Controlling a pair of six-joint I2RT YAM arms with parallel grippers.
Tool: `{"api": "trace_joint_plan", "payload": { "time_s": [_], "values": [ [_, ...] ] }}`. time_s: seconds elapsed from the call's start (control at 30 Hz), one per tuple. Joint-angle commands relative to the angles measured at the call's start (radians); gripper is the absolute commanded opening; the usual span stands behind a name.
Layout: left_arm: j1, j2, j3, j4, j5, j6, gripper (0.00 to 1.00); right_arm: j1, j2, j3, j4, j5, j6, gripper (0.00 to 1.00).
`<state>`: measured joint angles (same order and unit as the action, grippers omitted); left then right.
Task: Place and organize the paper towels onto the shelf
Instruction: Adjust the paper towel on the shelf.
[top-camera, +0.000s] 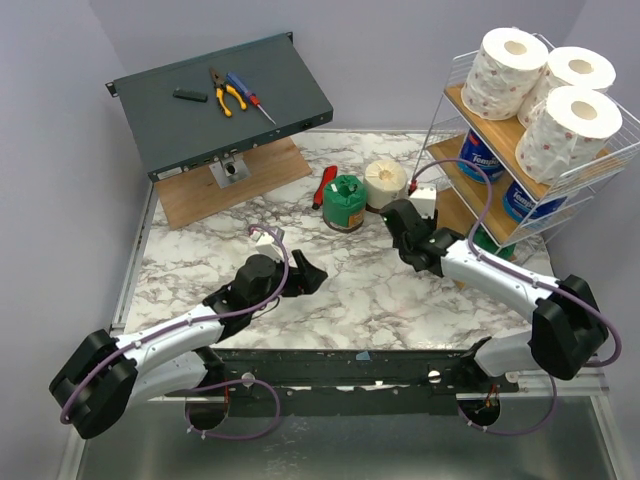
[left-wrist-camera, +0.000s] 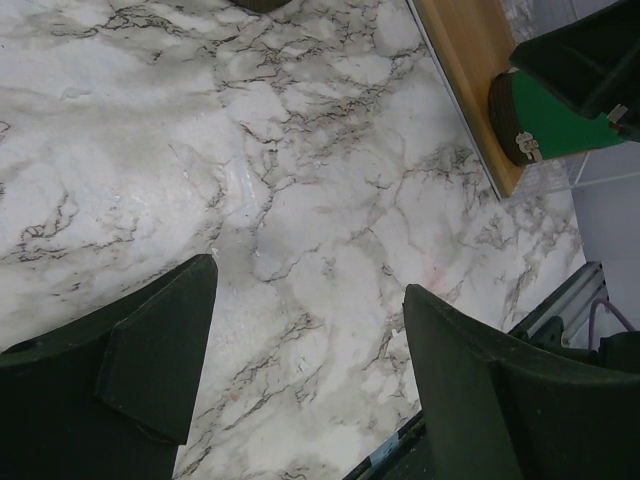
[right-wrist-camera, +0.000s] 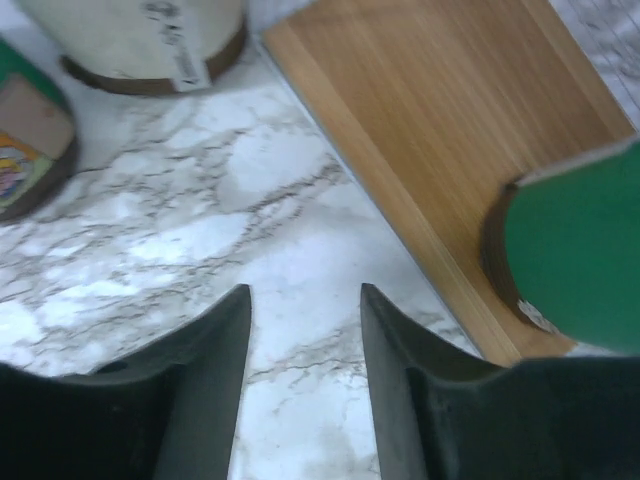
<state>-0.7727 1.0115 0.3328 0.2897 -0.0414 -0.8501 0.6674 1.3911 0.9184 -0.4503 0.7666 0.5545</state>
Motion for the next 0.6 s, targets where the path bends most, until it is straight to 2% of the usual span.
{"api": "trace_joint_plan", "payload": {
  "time_s": [0.0, 0.13, 0.33, 0.57],
  "values": [
    [-0.002, -0.023, -0.004, -0.016, -0.037, -0.004, 0.77, 0.025, -0.041, 0.031, 0.185, -0.14, -0.127, 0.56],
    [-0.003, -0.026, 0.006, -0.036, -0.044, 0.0, 0.77, 0.075, -0.028, 0.054, 0.295, -0.211, -0.213, 0.65],
    [-0.002, -0.052, 0.006, -0.067, -0.07, 0.001, 0.77, 0.096, 0.052, 0.127, 0.391, -0.294, -0.28, 0.67],
    [0.001, -0.116, -0.005, -0.13, -0.121, 0.013, 0.78, 0.097, 0.258, 0.311, 0.426, -0.334, -0.345, 0.69]
  ]
}}
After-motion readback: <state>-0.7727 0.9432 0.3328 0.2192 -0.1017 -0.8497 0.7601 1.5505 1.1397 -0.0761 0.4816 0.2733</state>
